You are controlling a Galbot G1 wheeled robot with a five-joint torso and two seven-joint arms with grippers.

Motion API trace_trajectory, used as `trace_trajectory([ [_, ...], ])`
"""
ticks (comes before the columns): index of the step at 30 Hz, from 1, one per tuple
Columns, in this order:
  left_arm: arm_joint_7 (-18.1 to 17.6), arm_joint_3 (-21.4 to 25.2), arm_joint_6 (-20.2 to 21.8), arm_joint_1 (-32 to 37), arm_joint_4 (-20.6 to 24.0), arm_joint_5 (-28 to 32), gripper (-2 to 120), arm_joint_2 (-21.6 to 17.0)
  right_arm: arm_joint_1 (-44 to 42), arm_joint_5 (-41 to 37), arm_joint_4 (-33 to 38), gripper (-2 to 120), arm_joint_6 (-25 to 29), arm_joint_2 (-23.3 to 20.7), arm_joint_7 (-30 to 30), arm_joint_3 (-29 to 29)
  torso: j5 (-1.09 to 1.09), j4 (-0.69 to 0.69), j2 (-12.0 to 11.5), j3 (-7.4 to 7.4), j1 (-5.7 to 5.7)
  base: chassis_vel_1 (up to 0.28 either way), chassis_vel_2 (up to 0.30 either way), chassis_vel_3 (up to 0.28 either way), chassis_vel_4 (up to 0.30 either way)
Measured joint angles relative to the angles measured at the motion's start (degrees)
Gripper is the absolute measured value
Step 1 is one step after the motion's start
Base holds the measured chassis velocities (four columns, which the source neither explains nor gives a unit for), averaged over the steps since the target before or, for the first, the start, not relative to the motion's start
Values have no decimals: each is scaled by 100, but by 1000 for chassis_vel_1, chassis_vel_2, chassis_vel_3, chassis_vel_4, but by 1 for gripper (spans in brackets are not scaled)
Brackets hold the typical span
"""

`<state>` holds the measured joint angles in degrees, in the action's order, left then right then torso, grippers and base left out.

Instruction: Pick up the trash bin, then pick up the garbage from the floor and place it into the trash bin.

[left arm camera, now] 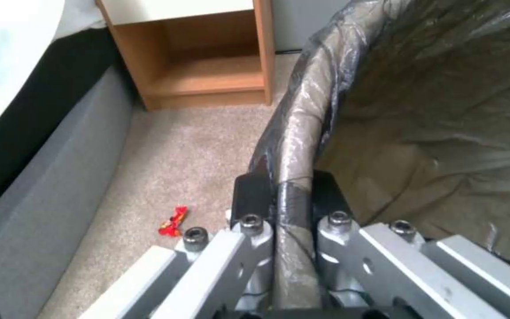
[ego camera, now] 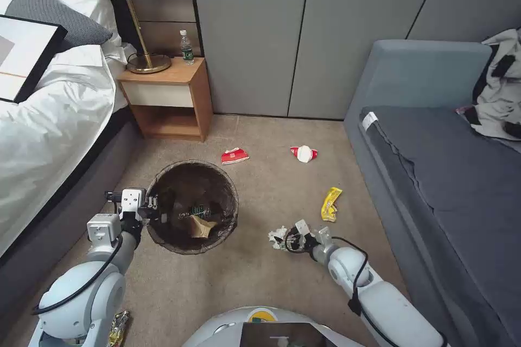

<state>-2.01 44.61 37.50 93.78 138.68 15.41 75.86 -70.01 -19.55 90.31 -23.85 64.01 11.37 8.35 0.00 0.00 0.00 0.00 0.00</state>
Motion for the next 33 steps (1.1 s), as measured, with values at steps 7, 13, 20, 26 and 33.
trace_trajectory([
  [7, 5, -2, -8, -12, -20, 0, 3, -4, 283, 230, -535, 100, 0, 241, -34, -150, -1, 0, 0, 0, 0, 0, 0, 0, 0],
  [13, 11, -1, -11, -17, -32, 0, 3, -8, 463, 378, -823, 100, 12, 462, -71, -207, -1, 0, 0, 0, 0, 0, 0, 0, 0],
  [20, 13, -12, -13, -26, -35, 0, 3, -2, 584, 496, -1034, 100, 18, 575, -74, -275, 0, 0, 0, 0, 0, 0, 0, 0, 0],
  [26, 14, -11, -15, -22, -39, 0, 3, 11, 669, 566, -1193, 100, 26, 661, -73, -299, 0, 0, 0, 0, 0, 0, 0, 0, 0],
  [33, 16, -12, -19, -17, -46, -8, 3, 19, 787, 667, -1580, 100, 85, 787, -66, -291, 0, 0, 0, 0, 0, 0, 0, 0, 0],
])
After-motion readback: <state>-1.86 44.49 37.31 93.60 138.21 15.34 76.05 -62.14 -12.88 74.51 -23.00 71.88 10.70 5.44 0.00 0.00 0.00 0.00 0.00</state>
